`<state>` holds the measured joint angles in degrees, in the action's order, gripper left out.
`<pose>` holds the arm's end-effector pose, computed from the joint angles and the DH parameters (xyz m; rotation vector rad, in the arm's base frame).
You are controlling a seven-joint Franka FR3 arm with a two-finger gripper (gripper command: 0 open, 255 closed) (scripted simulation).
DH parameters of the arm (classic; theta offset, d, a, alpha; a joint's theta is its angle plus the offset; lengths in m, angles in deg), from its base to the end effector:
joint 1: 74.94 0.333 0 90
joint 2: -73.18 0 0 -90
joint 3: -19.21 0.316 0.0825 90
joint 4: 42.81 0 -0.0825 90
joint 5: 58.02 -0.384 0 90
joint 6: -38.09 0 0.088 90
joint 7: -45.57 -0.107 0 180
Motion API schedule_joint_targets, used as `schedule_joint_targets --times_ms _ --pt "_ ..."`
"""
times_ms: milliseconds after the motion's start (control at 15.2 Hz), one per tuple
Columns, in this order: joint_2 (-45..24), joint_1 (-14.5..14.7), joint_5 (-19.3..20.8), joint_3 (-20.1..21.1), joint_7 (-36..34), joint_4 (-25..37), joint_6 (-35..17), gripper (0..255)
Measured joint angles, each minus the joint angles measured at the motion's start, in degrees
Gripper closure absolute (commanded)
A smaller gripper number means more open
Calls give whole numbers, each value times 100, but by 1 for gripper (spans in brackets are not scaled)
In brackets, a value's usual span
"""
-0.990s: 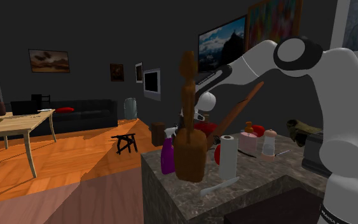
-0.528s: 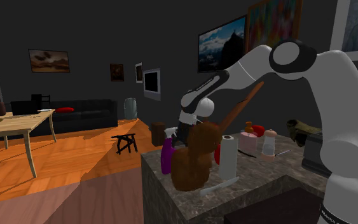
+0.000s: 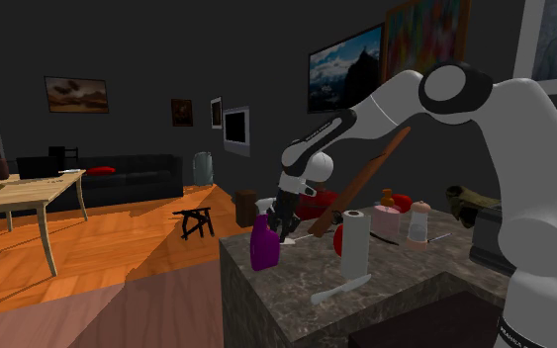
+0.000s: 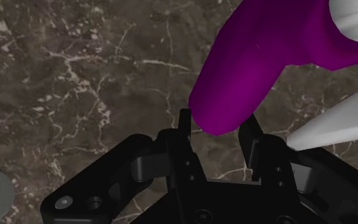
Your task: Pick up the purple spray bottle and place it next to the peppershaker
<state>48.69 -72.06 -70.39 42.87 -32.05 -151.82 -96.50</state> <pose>0.5718 0.2719 0.2982 -2.4797 1.4835 0.3325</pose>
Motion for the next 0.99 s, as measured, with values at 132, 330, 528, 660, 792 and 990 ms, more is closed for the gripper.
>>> schedule_joint_targets --times_ms 132,330,528,660,792,990 --pt "2 -1 0 -1 0 0 -1 255" --pt "7 -4 -2 -1 2 -7 -4 255" --pt "26 -5 -5 3 -4 4 28 255" --pt "79 -17 -11 9 -15 47 125 255" --pt "175 -26 -25 23 -47 98 262 255" --pt "308 -43 -50 43 -80 133 421 255"
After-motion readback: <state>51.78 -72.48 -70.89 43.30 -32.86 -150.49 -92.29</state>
